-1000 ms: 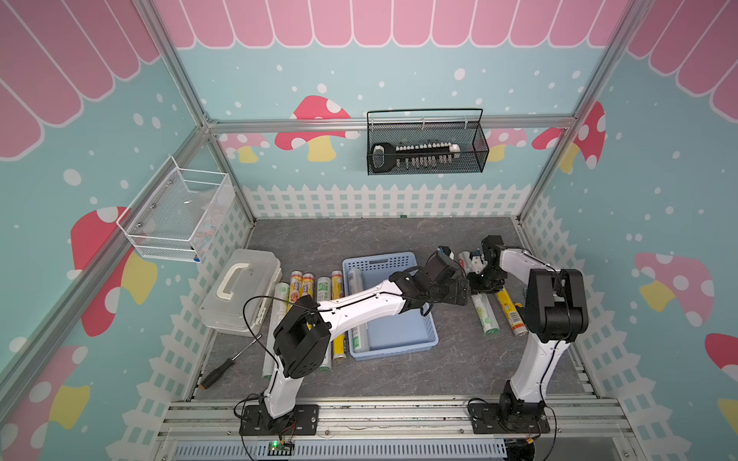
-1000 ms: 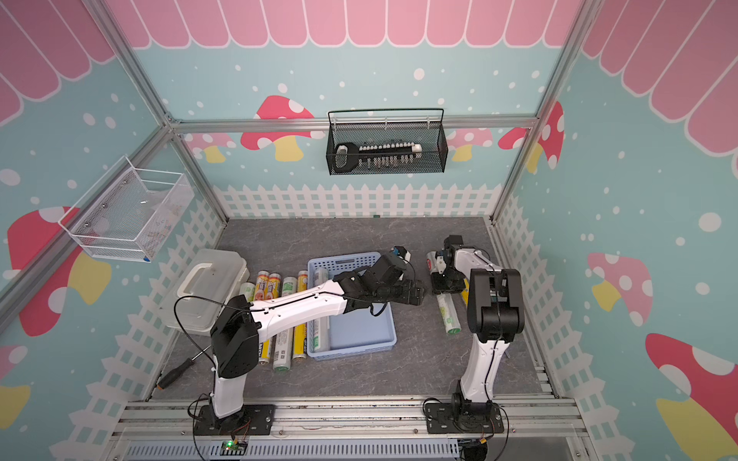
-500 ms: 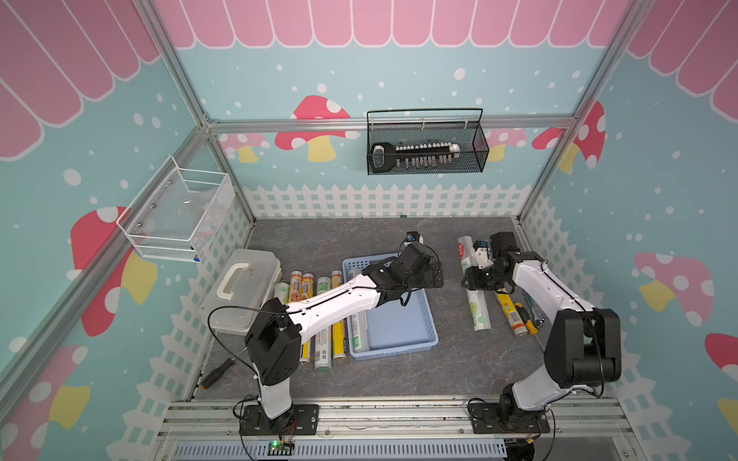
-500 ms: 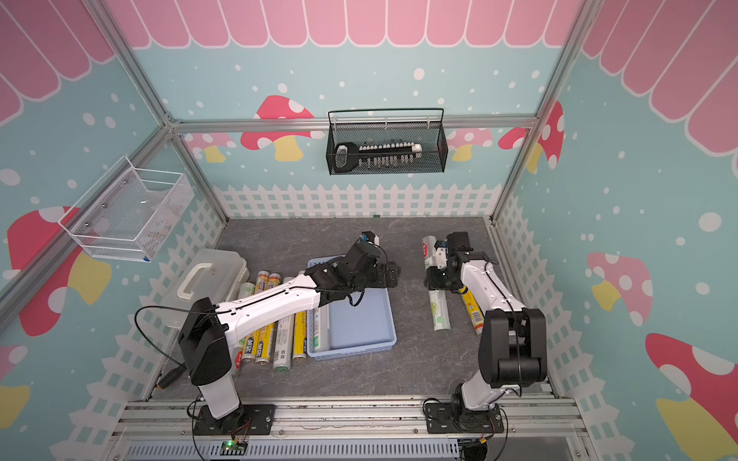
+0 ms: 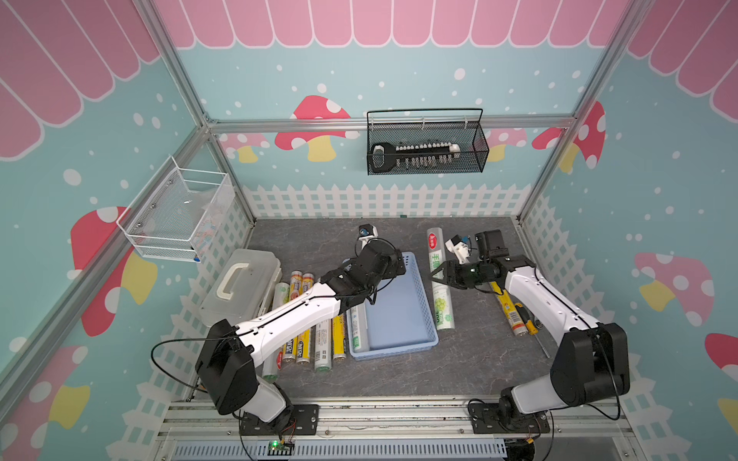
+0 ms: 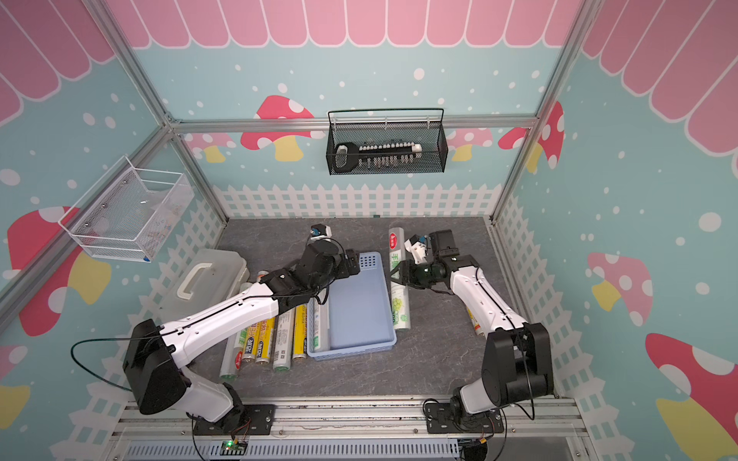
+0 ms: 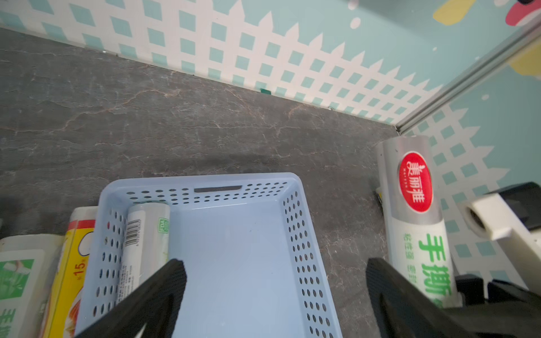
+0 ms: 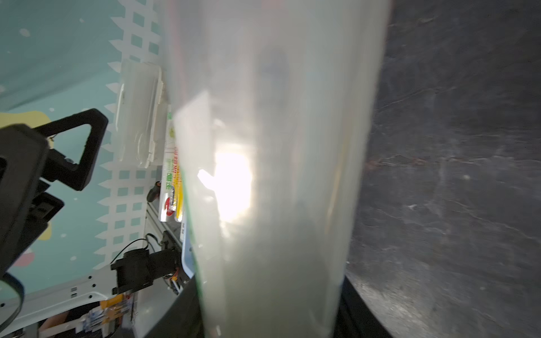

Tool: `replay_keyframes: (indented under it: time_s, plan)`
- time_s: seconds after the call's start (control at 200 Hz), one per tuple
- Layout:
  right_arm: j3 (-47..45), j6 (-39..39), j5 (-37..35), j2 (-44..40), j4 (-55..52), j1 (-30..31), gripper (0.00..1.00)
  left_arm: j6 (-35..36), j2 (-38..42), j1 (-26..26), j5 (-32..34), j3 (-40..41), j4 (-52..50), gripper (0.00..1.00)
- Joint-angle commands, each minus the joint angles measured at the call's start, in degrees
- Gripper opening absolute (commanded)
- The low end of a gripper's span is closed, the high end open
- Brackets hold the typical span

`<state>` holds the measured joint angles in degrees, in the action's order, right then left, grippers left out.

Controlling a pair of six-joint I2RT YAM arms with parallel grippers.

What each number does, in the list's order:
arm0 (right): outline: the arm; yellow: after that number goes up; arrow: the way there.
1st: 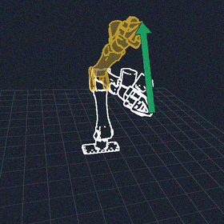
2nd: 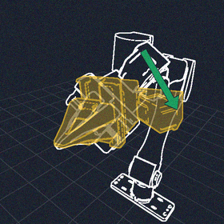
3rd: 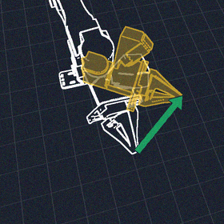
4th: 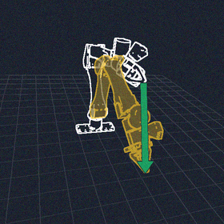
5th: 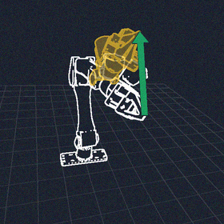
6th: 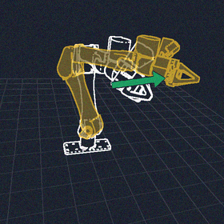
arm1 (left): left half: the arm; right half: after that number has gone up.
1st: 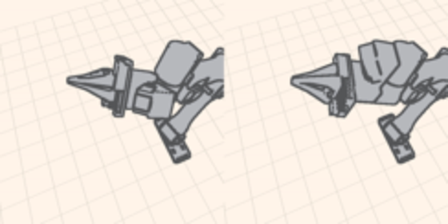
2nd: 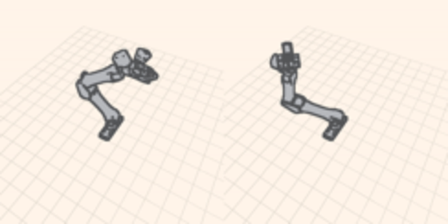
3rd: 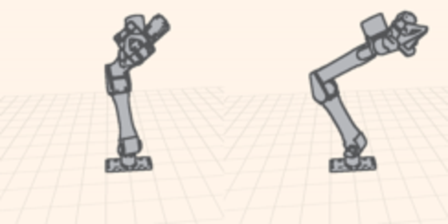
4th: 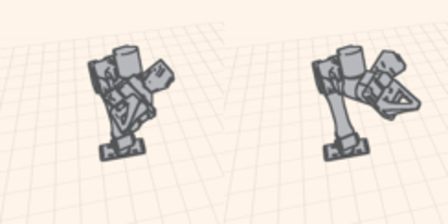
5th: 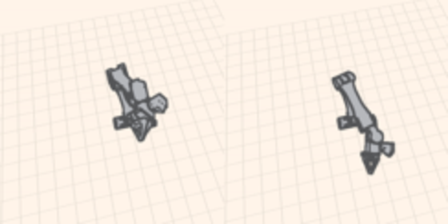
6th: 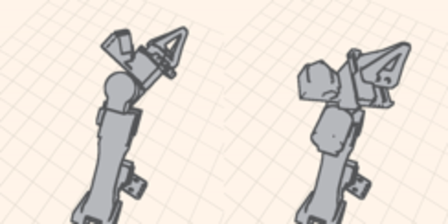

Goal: Put the plastic wrap into the basket
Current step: Place the plastic wrap in the basket.

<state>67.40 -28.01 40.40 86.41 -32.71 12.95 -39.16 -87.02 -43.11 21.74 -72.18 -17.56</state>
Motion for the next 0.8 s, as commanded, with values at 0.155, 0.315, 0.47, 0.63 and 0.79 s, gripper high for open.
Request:
replay_keyframes:
  time_s: [0.155, 0.315, 0.47, 0.63, 0.79]
  plan:
    - [5.38, -8.5, -0.02, 7.21, 7.94, 9.45, 0.19, 0.04, 6.49, 2.17, -4.97, 5.85, -0.73, 0.99]
    - [6.56, -12.54, -4.02, 11.09, 10.22, 14.76, 0.18, -1.33, 8.3, 4.02, -5.88, 9.27, -2.5, 0.99]
    - [7.04, -14.19, -8.48, 13.2, 10.73, 19.13, 0.18, -1.98, 8.62, 4.99, -5.27, 10.99, -2.98, 0.98]
    - [6.84, -16.37, -9.75, 15.01, 12.29, 22.02, 0.18, -4.62, 9.39, 7.0, -4.44, 11.75, -4.33, 0.98]
    - [7.55, -17.51, -9.78, 18.3, 14.88, 22.73, 0.19, -4.91, 10.63, 7.33, -4.25, 13.99, -3.89, 0.98]
